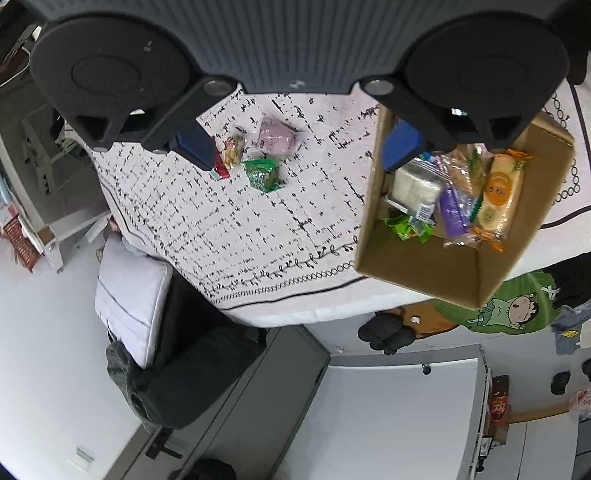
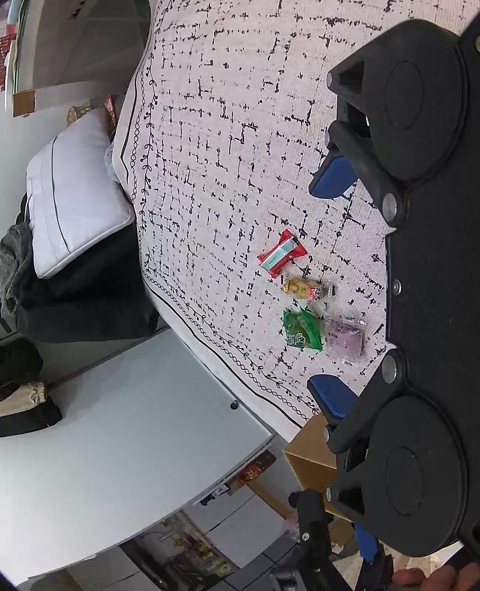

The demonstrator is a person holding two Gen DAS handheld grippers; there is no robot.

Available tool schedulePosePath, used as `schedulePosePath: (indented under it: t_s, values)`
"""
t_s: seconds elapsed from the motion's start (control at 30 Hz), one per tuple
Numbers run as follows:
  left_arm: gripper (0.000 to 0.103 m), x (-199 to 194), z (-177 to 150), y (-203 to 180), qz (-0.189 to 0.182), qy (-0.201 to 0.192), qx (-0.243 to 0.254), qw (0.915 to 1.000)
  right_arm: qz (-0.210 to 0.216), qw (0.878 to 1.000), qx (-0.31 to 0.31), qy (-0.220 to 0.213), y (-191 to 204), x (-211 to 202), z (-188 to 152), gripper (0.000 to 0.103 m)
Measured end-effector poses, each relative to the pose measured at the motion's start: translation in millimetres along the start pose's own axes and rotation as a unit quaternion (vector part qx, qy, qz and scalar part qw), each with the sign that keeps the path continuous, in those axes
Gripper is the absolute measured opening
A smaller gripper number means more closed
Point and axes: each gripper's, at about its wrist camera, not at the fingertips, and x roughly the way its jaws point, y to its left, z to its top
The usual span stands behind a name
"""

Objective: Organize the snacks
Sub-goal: 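Move both open grippers back toward the last snacks on the bed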

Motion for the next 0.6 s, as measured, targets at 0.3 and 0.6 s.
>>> schedulePosePath:
  t_s: [0.3, 0.6]
  values:
    - [0.095, 18.0, -4.2, -15.7, 0.008, 0.006, 0.009, 0.9999, 0.003, 1.0, -0.001, -0.004, -6.3, 13.5, 4.9, 0.102]
    - [0.089, 41.1, -5.2, -33.7, 0.01, 0.017, 0.015, 0.9997, -0.012, 1.0, 0.006, 0.006, -23.1, 32.4, 13.0, 0.101]
